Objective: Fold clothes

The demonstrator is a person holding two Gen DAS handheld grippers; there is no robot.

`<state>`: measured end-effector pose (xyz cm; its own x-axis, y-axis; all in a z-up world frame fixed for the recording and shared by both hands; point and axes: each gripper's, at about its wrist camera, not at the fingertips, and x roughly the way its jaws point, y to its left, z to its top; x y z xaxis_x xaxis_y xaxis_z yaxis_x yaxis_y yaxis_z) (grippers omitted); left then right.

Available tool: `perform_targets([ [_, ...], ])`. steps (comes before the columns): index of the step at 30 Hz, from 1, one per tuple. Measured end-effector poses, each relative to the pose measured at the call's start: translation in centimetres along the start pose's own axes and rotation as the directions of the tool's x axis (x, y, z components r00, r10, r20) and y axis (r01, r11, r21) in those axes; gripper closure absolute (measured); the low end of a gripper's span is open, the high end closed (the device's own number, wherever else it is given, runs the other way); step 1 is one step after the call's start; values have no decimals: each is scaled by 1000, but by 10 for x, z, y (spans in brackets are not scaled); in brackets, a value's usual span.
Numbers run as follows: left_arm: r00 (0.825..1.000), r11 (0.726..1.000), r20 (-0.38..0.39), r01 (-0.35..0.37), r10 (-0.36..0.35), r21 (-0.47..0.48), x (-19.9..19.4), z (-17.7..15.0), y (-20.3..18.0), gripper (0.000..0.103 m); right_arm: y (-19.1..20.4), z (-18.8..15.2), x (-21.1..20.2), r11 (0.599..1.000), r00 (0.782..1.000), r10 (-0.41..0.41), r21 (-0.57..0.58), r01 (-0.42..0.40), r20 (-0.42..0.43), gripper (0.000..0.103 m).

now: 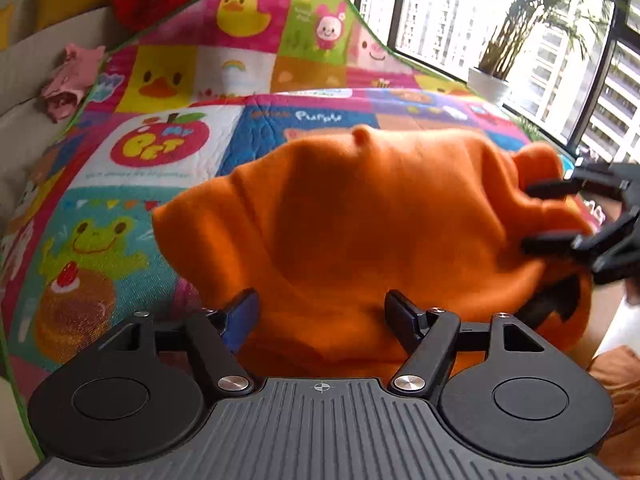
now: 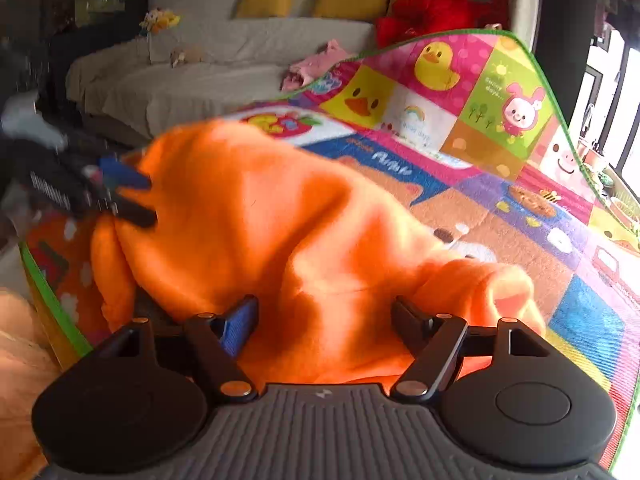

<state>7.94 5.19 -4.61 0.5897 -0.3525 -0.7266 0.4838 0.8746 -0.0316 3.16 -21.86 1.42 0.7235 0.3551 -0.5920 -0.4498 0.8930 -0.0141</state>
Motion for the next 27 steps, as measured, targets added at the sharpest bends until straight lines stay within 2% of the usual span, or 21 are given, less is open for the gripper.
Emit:
perform_targets([
  [2,1000,999,7,-16,16,46,1,-1,-6,27,-25,8,-21,993,996,-52,104,45,67,22],
  [5,1000,999,11,-10,9,43,-3,-3,-5,27,-57,4,-21,965,989,-142,230,128,43,19],
  [8,999,1000,33,11,-10,-15,-19,-6,4,26,-75,-20,8,934,989,-130,325,145,-67,19],
  [10,998,997,55,10,-6,-72,-32,-5,14,17,-79,-38,28,918,987,-104,371,142,-121,19],
  [12,998,990,64,-15,24,-137,-39,-5,24,12,-76,-44,33,920,990,-100,369,131,-103,16],
  [13,999,985,51,-1,10,-174,-35,-5,29,12,-73,-46,34,922,991,-99,365,126,-91,17],
  [16,998,955,2,64,-66,-290,-14,-5,42,13,-70,-46,39,931,995,-69,355,89,-67,23],
  [18,993,929,-19,104,-118,-356,5,-7,48,13,-67,-44,44,941,998,-46,333,59,-48,36],
  [20,995,942,12,98,-100,-321,13,-1,45,18,-65,-39,49,942,1000,-13,335,21,-28,52],
  [22,995,949,21,101,-99,-299,22,7,43,34,-64,-33,57,947,1000,-2,321,7,-15,57],
  [27,995,964,57,96,-85,-249,43,37,46,52,-73,2,81,957,999,-31,288,23,22,71],
])
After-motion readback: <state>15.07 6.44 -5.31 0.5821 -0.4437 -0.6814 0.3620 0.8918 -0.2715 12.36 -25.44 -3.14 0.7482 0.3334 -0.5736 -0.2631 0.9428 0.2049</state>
